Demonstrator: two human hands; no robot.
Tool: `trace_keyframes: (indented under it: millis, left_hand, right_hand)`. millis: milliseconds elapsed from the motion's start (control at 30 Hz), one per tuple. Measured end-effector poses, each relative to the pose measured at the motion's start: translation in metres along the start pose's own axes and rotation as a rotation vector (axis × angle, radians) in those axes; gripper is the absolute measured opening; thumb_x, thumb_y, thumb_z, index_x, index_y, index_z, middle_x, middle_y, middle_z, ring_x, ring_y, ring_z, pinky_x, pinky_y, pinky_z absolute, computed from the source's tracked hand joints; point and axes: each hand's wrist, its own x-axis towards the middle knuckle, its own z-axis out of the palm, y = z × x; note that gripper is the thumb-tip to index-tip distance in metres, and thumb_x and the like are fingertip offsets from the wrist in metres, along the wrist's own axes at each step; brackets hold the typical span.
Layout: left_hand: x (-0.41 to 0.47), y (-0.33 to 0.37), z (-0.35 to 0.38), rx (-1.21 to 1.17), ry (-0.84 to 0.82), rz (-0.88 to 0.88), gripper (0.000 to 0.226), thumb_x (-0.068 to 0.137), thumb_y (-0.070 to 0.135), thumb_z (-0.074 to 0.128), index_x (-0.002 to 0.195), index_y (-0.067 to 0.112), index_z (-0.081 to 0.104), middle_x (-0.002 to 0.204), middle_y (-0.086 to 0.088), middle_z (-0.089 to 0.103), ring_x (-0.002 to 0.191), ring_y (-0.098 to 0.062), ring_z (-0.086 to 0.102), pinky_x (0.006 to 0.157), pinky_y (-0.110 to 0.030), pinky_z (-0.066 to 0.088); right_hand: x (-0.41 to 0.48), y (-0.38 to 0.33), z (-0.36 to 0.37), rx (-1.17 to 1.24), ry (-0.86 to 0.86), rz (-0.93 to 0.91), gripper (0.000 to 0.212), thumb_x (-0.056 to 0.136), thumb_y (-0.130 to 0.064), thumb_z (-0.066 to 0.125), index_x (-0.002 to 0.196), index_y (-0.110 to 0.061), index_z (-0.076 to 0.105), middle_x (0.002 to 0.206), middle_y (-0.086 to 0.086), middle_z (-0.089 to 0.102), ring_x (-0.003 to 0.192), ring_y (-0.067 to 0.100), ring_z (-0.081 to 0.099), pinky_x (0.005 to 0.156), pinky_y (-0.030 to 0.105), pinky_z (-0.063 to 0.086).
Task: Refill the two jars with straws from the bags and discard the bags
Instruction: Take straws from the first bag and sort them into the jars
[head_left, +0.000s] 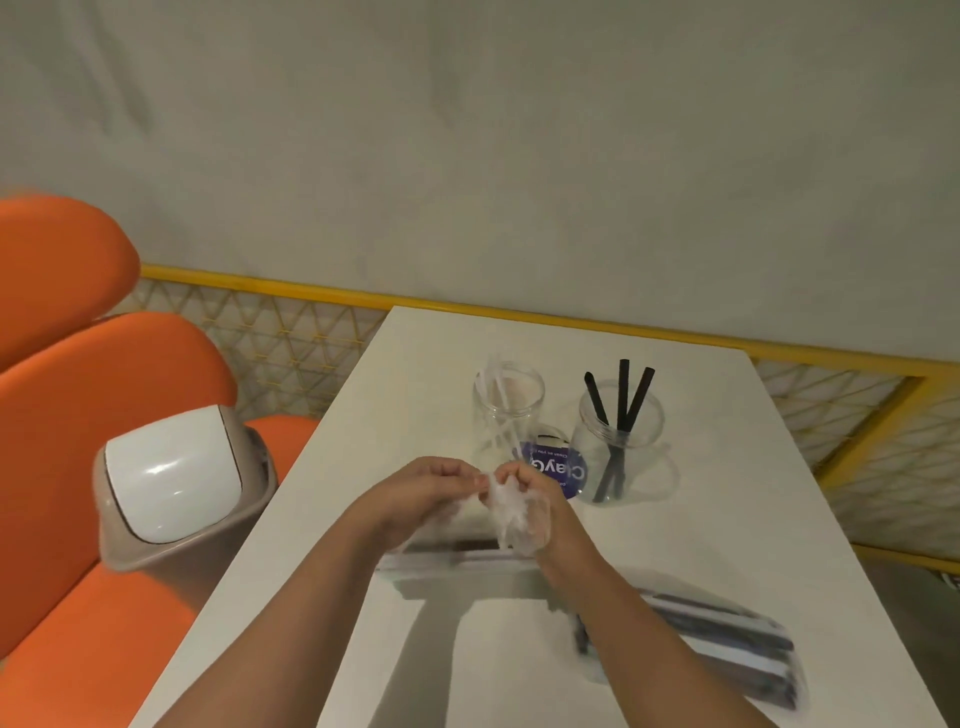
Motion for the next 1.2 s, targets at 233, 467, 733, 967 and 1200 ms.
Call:
trace_keyframes:
  millis: [233,467,733,967,1200]
  left_hand:
    - [0.003,0.003,-0.001,0.029,0.161,0.015,0.023,0.072,0.011,0.071,0.093,0.015,0.064,0.065,0.005,0.046,0.060,-0.010,0.043,0.056,-0.022,0.036]
    - [0.005,0.011,0.016,0.097,0.104,0.002,0.028,0.068,0.011,0.072,0.095,0.017,0.067,0.066,0.001,0.046,0.056,-0.008,0.042,0.050,-0.017,0.033]
    - [0.000,0.015,0.012,0.245,0.404,0.075,0.029,0.084,-0.002,0.060,0.062,0.011,0.047,0.061,-0.006,0.046,0.055,-0.015,0.045,0.054,-0.019,0.038]
    - [-0.025,0.042,0.010,0.043,0.739,0.364,0.025,0.082,-0.005,0.062,0.078,0.016,0.049,0.072,-0.007,0.049,0.065,-0.023,0.061,0.069,-0.040,0.049]
    - [-0.041,0.074,0.023,-0.237,0.388,0.557,0.035,0.081,-0.019,0.050,0.091,0.014,0.056,0.089,-0.005,0.063,0.091,-0.023,0.068,0.075,-0.033,0.058]
  right_hand:
    - [-0.010,0.012,-0.020,-0.113,0.044,-0.038,0.023,0.074,0.003,0.064,0.095,-0.004,0.060,0.082,0.002,0.061,0.071,0.008,0.061,0.058,0.016,0.050]
    - [-0.010,0.017,-0.013,-0.209,0.152,0.011,0.031,0.090,-0.006,0.057,0.120,-0.009,0.053,0.105,0.004,0.059,0.086,0.006,0.057,0.071,0.011,0.048]
    - [-0.007,0.030,0.004,-0.425,0.050,-0.128,0.031,0.077,0.006,0.063,0.072,-0.025,0.064,0.070,-0.013,0.066,0.071,0.001,0.059,0.076,0.019,0.049]
    - [-0.011,0.028,0.005,-0.681,0.039,-0.175,0.013,0.091,-0.006,0.053,0.085,-0.016,0.059,0.084,-0.008,0.053,0.073,-0.003,0.051,0.071,0.010,0.041]
    - [0.005,-0.002,0.033,-0.489,-0.111,-0.070,0.010,0.094,-0.005,0.050,0.085,-0.008,0.045,0.075,0.004,0.055,0.063,0.001,0.052,0.066,0.009,0.043]
